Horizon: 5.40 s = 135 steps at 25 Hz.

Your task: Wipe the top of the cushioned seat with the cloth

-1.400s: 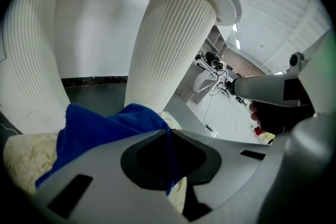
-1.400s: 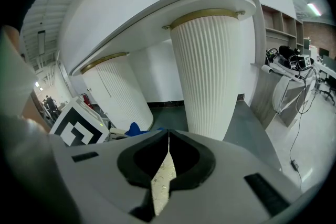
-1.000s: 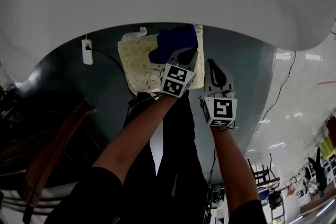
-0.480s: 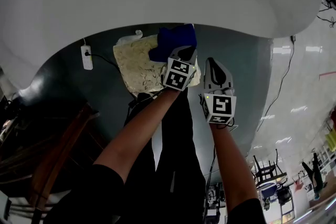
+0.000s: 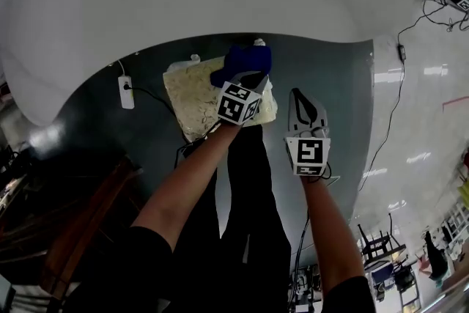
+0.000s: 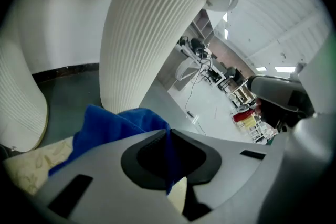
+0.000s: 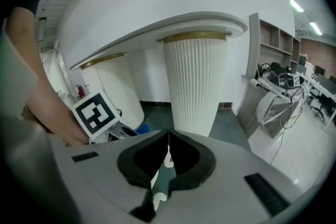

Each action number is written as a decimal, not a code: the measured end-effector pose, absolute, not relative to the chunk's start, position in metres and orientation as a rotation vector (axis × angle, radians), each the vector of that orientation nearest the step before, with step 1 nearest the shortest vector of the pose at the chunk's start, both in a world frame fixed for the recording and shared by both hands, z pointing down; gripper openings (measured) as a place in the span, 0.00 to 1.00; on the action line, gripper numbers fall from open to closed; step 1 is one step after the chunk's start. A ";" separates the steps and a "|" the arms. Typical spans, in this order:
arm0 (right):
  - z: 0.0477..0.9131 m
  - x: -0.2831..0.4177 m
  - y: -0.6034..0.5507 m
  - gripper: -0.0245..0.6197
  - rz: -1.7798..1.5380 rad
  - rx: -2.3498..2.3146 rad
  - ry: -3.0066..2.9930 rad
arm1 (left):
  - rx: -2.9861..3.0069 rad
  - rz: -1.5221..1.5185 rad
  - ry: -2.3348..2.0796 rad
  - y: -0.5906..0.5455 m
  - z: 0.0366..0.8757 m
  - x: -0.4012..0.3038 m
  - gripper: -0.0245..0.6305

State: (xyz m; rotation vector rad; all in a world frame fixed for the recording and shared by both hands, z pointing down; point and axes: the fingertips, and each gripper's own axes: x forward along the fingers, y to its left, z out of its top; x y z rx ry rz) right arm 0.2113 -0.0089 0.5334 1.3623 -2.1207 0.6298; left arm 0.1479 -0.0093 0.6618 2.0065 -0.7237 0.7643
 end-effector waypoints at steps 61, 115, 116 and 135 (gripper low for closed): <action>0.575 0.014 0.100 0.09 0.830 1.176 -2.176 | 1.850 0.439 -1.163 0.137 0.675 -0.103 0.09; 0.588 0.108 0.091 0.10 0.908 1.363 -2.094 | 1.945 0.611 -0.975 0.127 0.674 0.031 0.09; 0.588 0.109 0.091 0.10 0.911 1.364 -2.093 | 1.946 0.610 -0.971 0.127 0.674 0.034 0.09; 0.592 0.157 0.084 0.10 0.922 1.479 -2.000 | 1.965 0.635 -0.893 0.123 0.674 0.080 0.09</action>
